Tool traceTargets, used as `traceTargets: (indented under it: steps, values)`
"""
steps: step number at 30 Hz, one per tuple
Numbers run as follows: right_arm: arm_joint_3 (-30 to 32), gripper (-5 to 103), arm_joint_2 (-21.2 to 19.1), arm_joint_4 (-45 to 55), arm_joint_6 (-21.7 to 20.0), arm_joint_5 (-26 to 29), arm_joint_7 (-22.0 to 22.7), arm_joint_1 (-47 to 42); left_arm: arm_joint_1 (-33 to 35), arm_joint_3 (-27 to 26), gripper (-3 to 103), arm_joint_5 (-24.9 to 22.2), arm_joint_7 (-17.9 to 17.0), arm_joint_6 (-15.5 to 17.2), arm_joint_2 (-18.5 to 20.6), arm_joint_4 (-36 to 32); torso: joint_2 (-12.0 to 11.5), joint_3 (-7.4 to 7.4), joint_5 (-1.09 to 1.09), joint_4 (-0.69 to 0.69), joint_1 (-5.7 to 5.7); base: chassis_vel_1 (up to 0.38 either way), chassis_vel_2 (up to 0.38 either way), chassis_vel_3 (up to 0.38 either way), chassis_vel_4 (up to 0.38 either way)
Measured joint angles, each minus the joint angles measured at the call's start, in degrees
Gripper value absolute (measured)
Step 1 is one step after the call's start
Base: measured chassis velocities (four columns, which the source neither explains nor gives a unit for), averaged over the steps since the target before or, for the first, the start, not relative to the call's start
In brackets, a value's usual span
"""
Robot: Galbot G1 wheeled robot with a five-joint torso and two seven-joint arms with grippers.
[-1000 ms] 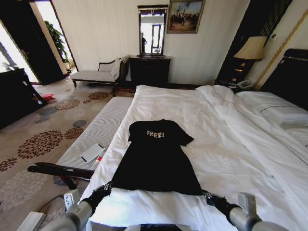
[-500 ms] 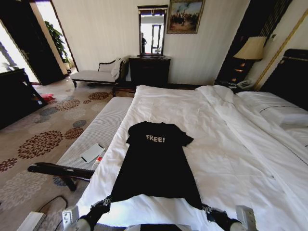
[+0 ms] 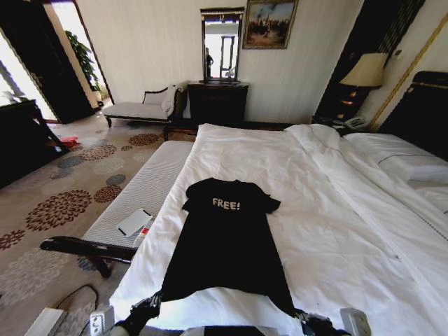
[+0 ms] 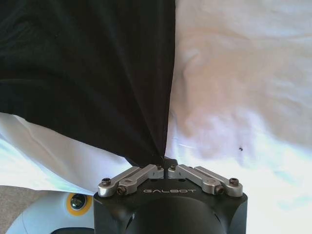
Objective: Fold the clothes on the bed.
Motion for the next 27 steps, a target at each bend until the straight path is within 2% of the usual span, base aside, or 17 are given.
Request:
traceTargets:
  steps: [5,11,21,22,23,26,27]
  values:
    - [1.5,0,-1.1,0.0,-0.3,0.7,0.3,-0.1,-1.6,-0.9,0,-1.6,-0.9,0.9,1.3,-0.3,0.0,0.0,0.0,0.0,0.01,0.0,0.0,0.0,0.0]
    - [1.7,0,-1.0,0.0,-0.5,-1.4,0.3,-0.7,-1.1,-2.4,0,-2.1,-0.9,1.4,1.8,-0.3,0.0,0.0,0.0,-0.01,0.0,0.0,0.0,0.0,0.0]
    - [-0.5,-1,-1.3,0.0,0.6,-1.6,0.9,2.0,-0.4,0.9,-2,2.1,-0.3,2.0,1.2,0.9,0.0,0.0,0.0,-0.01,0.0,0.0,0.0,0.0,0.0]
    - [-0.5,4,-1.4,0.0,0.8,-1.3,1.2,2.3,-0.5,0.9,3,2.2,-0.4,2.3,1.3,0.7,0.0,0.0,0.0,0.0,0.0,0.0,0.0,0.0,0.0]
    - [-0.5,4,-1.4,0.0,0.8,-1.3,1.2,2.3,-0.5,0.9,3,2.2,-0.4,2.3,1.3,0.7,0.0,0.0,0.0,0.0,0.0,0.0,0.0,0.0,0.0]
    - [0.0,20,-2.2,0.0,2.0,0.4,2.6,2.6,-1.1,0.7,14,2.7,-0.6,3.1,2.2,0.1,0.0,0.0,0.01,0.0,0.0,0.0,0.0,0.0,0.0]
    - [0.1,20,-2.3,0.0,2.2,0.6,2.8,2.3,-1.3,0.6,19,2.8,-0.7,3.2,2.4,-0.1,0.0,0.0,0.0,0.0,0.0,0.0,0.0,0.0,0.0]
